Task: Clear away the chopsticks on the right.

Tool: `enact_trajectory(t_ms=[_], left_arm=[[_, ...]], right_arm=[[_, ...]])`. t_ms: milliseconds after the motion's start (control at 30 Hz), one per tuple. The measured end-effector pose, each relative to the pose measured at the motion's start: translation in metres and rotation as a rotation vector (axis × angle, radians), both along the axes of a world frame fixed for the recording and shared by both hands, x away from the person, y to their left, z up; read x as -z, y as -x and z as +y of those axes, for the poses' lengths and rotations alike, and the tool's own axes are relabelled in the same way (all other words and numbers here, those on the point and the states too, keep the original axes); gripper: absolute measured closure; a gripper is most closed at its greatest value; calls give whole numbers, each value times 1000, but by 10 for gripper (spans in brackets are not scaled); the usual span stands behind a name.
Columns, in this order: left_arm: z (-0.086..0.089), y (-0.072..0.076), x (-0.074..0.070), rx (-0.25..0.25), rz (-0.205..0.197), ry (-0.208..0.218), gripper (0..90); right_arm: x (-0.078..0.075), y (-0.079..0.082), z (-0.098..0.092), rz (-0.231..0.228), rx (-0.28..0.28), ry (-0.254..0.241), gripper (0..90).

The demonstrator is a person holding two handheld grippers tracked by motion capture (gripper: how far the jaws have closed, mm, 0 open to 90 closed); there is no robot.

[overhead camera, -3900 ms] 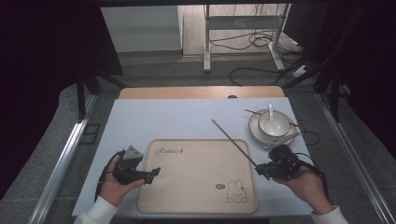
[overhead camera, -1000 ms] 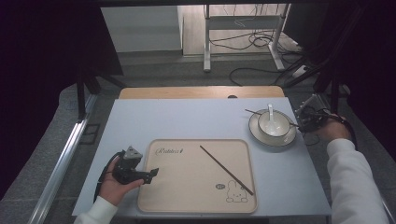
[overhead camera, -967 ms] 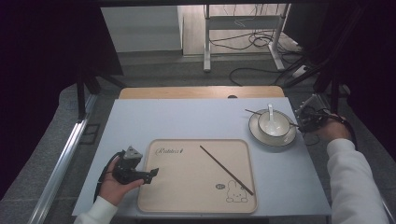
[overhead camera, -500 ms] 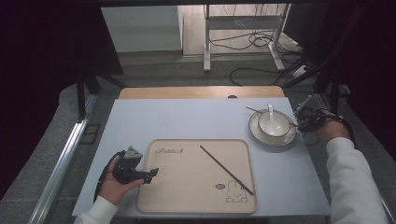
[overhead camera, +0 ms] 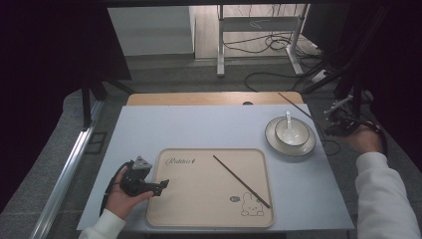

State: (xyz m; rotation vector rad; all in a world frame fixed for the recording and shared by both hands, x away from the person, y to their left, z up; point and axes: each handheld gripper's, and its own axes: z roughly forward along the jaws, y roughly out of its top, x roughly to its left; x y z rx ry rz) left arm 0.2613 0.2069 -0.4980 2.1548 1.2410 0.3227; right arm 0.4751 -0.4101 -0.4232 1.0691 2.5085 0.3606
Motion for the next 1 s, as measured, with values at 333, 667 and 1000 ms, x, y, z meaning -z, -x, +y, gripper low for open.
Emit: enact_trajectory(t_ms=[333,667,1000], left_arm=[[-1,0,-1,16,-5,-2,167],[-2,2,-6,15,-22,10,167],[-1,6,-10,-1,-49,24,169]], right_arm=[[-39,55,30,-20,28,-219,832],[-35,129,100,32,-78,-321,830],[-14,160,144,110,-163,-264,828]])
